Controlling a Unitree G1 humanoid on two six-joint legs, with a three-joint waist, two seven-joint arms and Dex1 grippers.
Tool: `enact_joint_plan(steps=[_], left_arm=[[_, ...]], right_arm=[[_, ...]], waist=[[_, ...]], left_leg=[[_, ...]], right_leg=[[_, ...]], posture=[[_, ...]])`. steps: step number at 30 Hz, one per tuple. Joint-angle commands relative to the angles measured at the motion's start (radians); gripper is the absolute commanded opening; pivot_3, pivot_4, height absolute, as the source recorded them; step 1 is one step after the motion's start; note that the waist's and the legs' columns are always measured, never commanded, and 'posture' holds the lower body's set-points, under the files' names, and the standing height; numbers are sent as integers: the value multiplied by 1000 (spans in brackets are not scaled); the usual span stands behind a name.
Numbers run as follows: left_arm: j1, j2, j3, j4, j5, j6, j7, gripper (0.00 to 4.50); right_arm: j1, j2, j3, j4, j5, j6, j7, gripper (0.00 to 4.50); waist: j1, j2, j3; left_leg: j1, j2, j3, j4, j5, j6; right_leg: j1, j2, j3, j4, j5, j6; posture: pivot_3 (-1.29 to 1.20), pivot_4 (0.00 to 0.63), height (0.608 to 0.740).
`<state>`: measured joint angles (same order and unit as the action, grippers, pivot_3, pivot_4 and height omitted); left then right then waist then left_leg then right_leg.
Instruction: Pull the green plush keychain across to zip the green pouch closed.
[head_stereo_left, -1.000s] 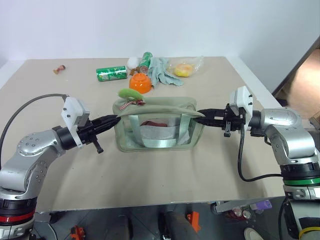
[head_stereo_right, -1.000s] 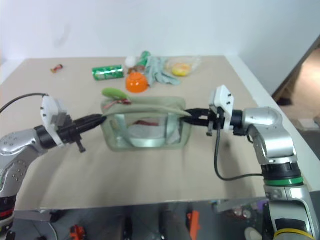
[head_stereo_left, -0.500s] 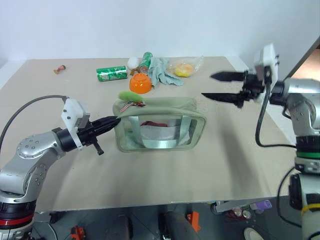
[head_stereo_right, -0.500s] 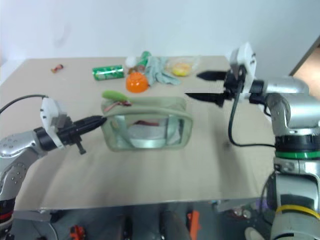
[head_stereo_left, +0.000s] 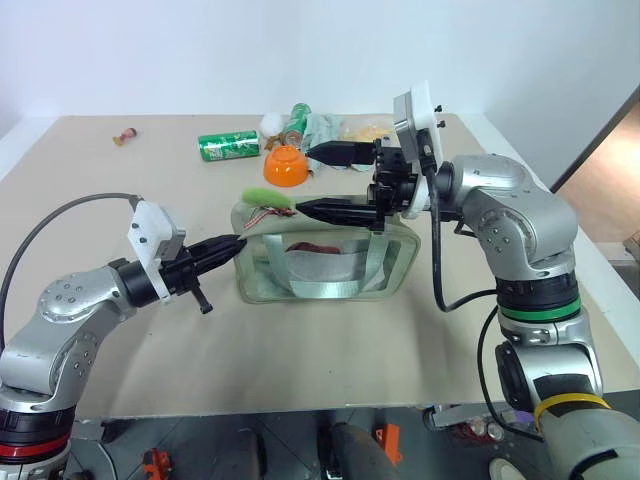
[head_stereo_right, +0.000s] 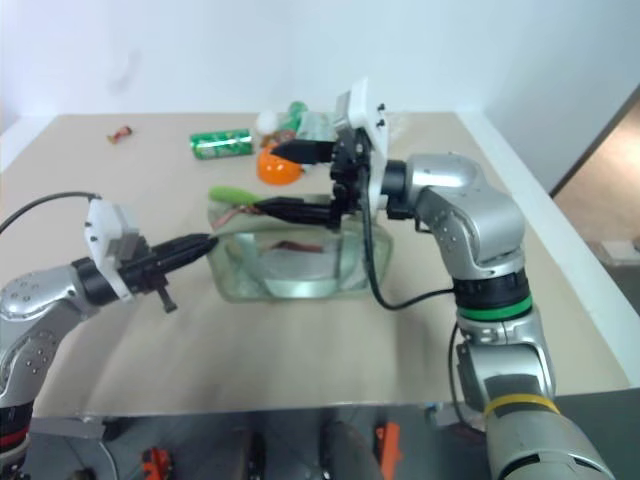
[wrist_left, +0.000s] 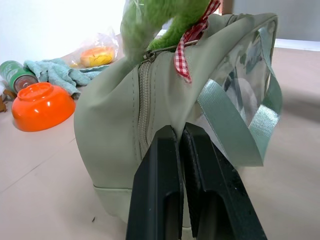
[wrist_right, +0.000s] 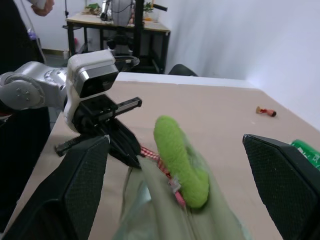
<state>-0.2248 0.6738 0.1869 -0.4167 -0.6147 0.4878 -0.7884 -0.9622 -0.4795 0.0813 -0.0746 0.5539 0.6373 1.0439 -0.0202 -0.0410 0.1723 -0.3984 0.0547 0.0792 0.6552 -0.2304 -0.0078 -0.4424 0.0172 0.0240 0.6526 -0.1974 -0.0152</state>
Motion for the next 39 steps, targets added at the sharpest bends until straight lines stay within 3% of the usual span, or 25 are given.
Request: enact_joint_plan(steps=[1,14,24,27,39], left_arm=[[5,-11,-21,-26,5,0,12,0],[-4,-37,-44,-32,16,-7,30,0],[6,-39,-41,-38,22,-12,41,0],[9,-37,-41,-35,30,-13,44,0],[-26,-50,-45,-1,50,-3,91,0]], right_arm=[[-44,36,19,-27,-6,-8,-23,4436],[-71,166,111,98,-134,-100,-65,4436],[-61,165,110,137,-170,-113,-39,1315],[-55,147,95,124,-165,-112,-31,64],[-54,85,7,89,-141,-145,-61,28]], waist=[[0,0,0],[1,0,0],[1,0,0],[1,0,0],[1,0,0]], left_leg=[[0,0,0,0,0,0],[-1,-2,-2,0,0,0],[-2,-4,-3,0,0,0],[-2,-4,-3,0,0,0],[-3,-4,-3,0,0,0]], right_leg=[[0,0,0,0,0,0],[0,-2,-3,0,-1,1],[0,-4,-3,0,-2,3],[0,-4,-3,0,-2,3],[0,-4,-3,0,-2,3]], posture=[[0,150,740],[0,150,740],[0,150,740],[0,150,740],[0,150,740]])
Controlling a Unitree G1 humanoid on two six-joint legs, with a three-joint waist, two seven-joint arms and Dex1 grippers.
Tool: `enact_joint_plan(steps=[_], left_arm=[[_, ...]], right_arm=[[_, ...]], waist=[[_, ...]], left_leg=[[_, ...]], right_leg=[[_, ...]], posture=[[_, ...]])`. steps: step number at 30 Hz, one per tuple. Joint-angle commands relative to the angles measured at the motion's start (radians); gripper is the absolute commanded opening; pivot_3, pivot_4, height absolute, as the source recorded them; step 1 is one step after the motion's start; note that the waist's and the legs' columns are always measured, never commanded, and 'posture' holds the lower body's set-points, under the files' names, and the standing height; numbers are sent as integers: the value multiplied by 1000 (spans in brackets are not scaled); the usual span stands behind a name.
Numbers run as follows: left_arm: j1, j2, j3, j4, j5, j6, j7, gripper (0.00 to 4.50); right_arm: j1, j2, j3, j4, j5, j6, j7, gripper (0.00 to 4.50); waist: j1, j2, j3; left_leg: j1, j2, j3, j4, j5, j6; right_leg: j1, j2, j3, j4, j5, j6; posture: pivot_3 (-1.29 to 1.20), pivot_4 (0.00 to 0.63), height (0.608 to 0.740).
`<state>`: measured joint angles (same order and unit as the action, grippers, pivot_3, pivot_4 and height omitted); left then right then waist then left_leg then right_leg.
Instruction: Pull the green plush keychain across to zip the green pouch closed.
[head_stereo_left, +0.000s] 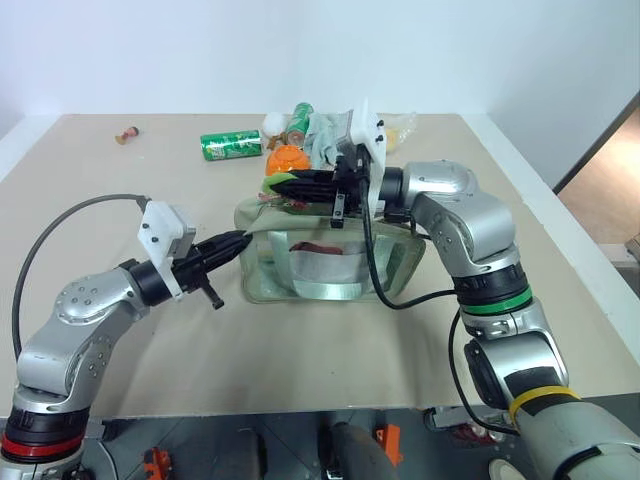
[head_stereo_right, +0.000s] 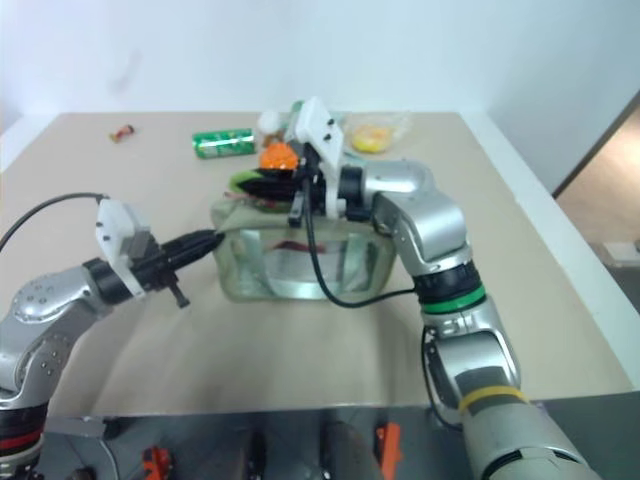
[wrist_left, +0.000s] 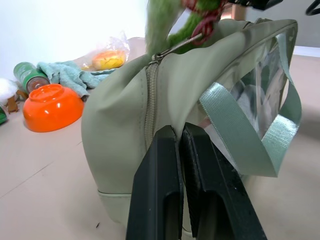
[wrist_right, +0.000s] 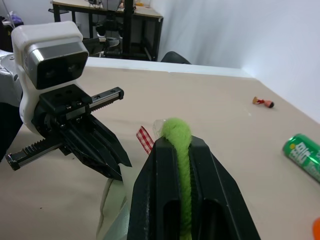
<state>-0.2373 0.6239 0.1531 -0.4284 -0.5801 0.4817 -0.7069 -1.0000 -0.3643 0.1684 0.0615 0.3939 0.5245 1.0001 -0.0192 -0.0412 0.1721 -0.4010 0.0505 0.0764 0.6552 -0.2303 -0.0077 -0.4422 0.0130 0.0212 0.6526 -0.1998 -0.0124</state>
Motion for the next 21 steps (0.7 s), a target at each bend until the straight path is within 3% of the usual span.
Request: enact_joint_plan(steps=[1,12,21], left_arm=[[-16,-1,-10,14,15,5,10,0],[-28,-4,-21,25,35,3,9,0],[-42,-19,-41,35,40,11,20,0]], right_arm=[[-16,-37,-90,-49,20,-35,-21,28],[-41,-100,-159,-61,42,-57,-46,28],[-106,-91,-169,-87,86,-16,-88,28]], waist=[[0,0,0],[1,0,0],[0,0,0]], left_leg=[[0,0,0,0,0,0],[-2,-2,0,0,0,0],[-2,-2,-1,0,0,0]], right_leg=[[0,0,0,0,0,0],[0,0,-1,0,-1,1],[-1,0,-1,0,-1,1]], posture=[[0,150,740],[0,150,740],[0,150,740]])
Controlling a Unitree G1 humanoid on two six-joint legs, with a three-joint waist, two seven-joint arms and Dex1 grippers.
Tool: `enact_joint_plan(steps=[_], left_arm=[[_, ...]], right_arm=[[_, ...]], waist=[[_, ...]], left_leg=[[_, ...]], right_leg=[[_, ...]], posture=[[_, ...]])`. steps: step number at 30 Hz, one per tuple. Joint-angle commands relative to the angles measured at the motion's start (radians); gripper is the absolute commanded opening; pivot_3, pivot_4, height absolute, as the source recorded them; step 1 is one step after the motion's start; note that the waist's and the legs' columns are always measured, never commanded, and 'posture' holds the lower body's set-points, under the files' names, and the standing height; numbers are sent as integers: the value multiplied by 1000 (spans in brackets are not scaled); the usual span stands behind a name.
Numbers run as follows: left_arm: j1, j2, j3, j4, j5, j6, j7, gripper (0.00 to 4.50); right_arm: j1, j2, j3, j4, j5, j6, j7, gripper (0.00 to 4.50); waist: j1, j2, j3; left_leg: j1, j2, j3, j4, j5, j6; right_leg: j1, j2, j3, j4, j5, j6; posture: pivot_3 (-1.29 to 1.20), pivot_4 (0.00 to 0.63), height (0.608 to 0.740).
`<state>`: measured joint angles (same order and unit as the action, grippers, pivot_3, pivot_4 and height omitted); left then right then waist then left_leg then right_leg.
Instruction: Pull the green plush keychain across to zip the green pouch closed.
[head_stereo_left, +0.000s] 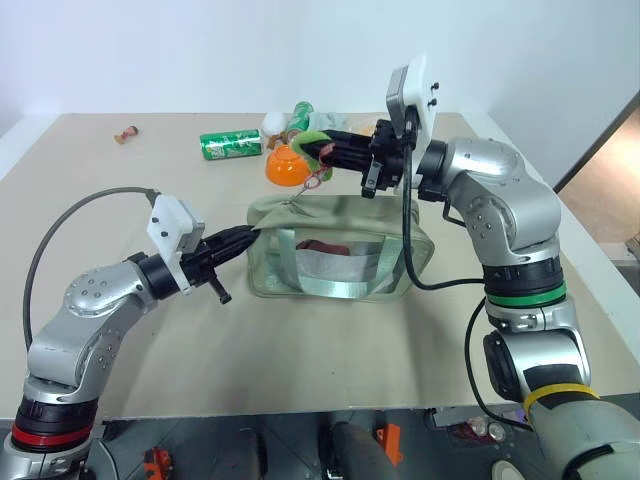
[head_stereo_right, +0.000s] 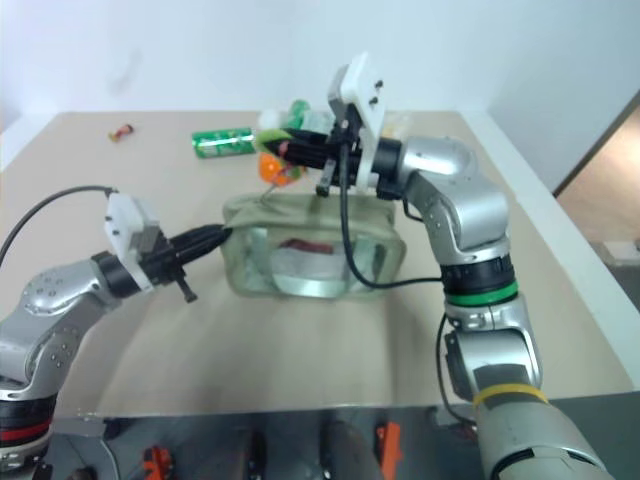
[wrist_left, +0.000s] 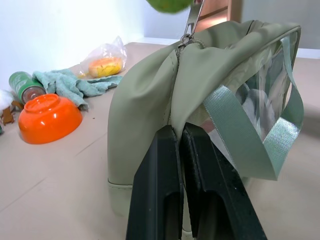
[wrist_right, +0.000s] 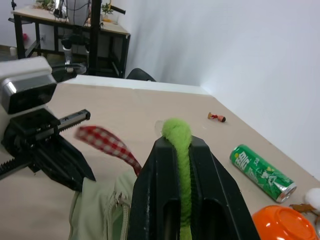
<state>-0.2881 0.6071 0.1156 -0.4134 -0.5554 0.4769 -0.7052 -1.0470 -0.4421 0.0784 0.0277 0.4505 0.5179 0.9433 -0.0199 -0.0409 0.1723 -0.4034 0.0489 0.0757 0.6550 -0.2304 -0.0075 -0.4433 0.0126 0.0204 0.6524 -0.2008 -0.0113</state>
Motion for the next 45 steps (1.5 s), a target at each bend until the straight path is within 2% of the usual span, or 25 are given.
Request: enact_joint_plan(steps=[1,16,25,31,35,45], left_arm=[[5,-5,-2,21,16,18,25,0],[-21,-25,43,15,4,52,109,0],[-75,-14,35,9,12,67,114,0],[-86,-16,29,7,16,78,120,0],[-86,-17,21,3,21,80,122,0],[-72,-20,15,-15,26,93,123,0]], right_arm=[[-57,-16,-78,-51,29,-11,-31,28],[68,-113,-92,-15,-21,-64,-42,28],[133,-225,-150,41,-65,-124,-36,28],[212,-305,-189,79,-99,-178,-33,28],[321,-379,-230,100,-113,-222,-6,28],[465,-472,-297,166,-130,-292,7,28]], waist=[[0,0,0],[-1,0,0],[-1,0,0],[-1,0,0],[0,0,0],[-1,0,0]], left_leg=[[0,0,0,0,0,0],[0,1,0,0,0,0],[0,0,0,0,0,0],[0,0,0,-1,0,0],[0,-1,0,-1,0,0],[1,-1,1,0,0,1]], right_leg=[[0,0,0,0,0,0],[0,0,0,0,0,0],[0,0,1,0,0,0],[0,0,1,-1,0,0],[0,0,1,-1,0,0],[1,1,2,-1,0,2]], posture=[[0,150,740],[0,150,740],[0,150,740],[0,150,740],[0,150,740],[0,150,740]])
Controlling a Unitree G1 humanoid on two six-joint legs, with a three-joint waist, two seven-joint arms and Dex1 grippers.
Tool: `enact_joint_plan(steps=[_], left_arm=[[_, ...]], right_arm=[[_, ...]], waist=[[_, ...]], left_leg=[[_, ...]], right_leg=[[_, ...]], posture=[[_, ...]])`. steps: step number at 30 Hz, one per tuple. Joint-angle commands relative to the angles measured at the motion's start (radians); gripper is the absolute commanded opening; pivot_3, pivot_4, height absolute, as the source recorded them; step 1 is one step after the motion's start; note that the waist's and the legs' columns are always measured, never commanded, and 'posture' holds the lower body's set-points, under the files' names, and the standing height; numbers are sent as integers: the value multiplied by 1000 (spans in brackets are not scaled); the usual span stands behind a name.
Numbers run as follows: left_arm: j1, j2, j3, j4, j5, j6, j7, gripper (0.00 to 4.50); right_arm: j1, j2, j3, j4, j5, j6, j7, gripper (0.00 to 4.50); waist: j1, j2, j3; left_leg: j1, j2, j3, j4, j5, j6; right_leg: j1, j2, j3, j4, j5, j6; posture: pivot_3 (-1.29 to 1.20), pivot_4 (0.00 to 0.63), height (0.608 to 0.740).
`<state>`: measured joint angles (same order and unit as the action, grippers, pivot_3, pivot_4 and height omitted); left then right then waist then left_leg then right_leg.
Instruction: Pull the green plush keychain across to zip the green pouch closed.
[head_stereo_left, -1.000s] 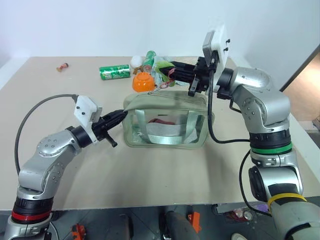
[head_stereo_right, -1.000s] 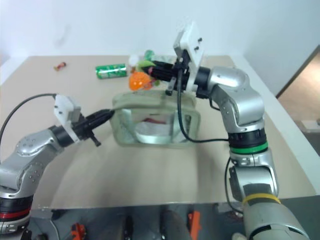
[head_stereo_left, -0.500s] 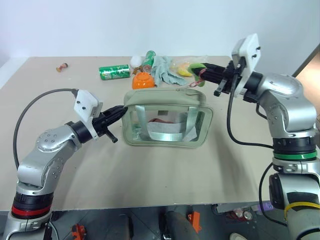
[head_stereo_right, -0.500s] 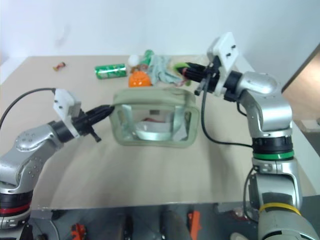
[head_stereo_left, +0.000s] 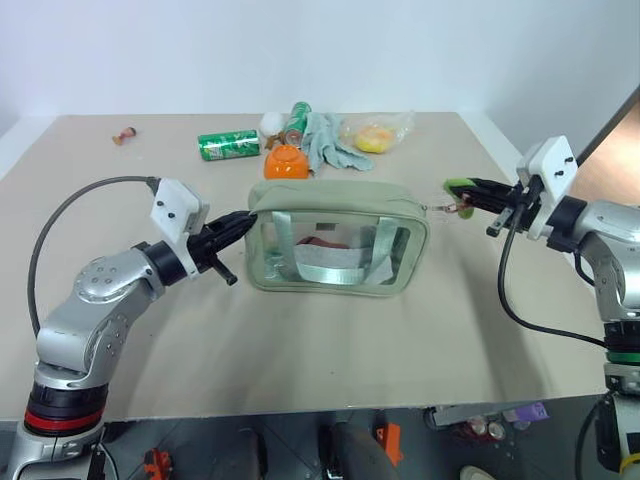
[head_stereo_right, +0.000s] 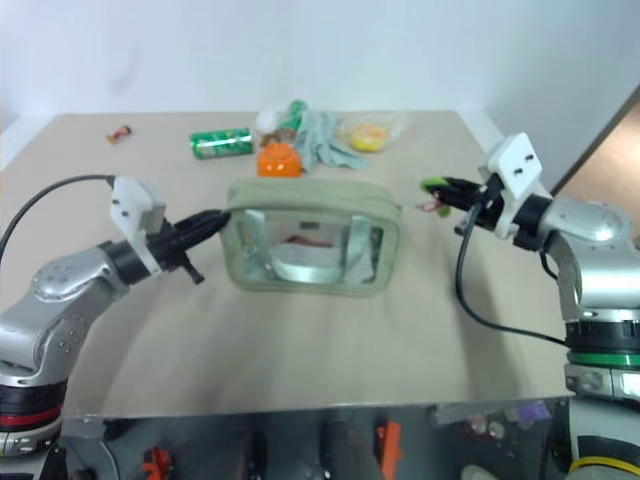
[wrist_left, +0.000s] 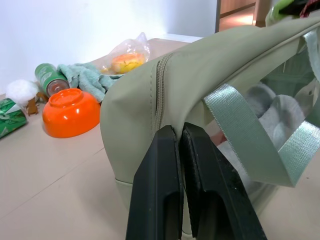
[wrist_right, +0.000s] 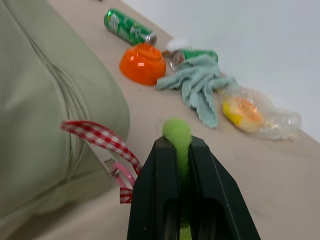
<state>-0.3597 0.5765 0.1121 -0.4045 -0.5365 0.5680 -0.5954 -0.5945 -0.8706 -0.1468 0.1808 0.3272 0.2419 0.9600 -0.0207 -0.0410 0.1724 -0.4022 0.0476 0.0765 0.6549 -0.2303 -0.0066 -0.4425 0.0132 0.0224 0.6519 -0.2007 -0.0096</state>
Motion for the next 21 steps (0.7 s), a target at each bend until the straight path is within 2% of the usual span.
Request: enact_joint_plan(steps=[1,11,21], left_arm=[[-1,11,19,-24,7,2,13,0],[-9,2,7,-31,14,4,25,0],[-4,4,6,-39,13,3,27,0]], right_arm=[[27,-44,-73,11,-9,-19,-13,28],[236,82,14,-130,-48,-51,-77,28],[288,135,73,-74,-156,-163,-120,28]], waist=[[0,0,0],[-1,0,0],[0,0,0]], left_leg=[[0,0,0,0,0,0],[0,0,-1,0,0,0],[2,-1,0,0,0,0]], right_leg=[[0,0,0,0,0,0],[1,0,0,0,0,1],[1,0,2,0,1,2]], posture=[[0,150,740],[0,150,740],[0,150,740]])
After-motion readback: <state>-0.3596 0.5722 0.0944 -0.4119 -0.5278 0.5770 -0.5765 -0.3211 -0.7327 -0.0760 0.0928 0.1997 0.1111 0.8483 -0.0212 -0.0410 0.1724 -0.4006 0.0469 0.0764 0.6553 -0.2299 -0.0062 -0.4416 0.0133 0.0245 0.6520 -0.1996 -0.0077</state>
